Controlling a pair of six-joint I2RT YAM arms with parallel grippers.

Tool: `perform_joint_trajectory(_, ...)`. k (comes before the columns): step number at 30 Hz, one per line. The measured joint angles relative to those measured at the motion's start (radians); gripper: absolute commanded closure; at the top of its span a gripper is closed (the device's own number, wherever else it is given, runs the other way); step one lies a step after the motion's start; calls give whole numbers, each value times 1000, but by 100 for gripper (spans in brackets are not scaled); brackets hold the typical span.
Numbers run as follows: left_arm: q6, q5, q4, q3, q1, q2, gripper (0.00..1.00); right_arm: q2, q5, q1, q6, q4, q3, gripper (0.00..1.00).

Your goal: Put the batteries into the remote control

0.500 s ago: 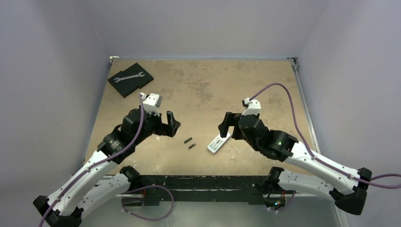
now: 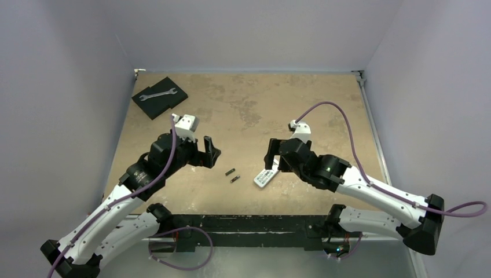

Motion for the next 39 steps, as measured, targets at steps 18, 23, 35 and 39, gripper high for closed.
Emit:
perform_joint_trajectory(18, 0, -12, -3, 0, 0, -20, 1, 233, -22, 0, 185, -65, 37, 1)
perform_joint_trajectory(23, 0, -13, -10, 0, 0, -26, 1, 271, -27, 0, 264, -65, 37, 1)
perform_joint_trajectory(35, -1, -16, -14, 0, 0, -38, 1, 354, -59, 0, 492, -60, 26, 1)
perform_joint_trajectory(39, -1, -16, -14, 0, 0, -40, 1, 370, -75, 0, 554, -53, 19, 1)
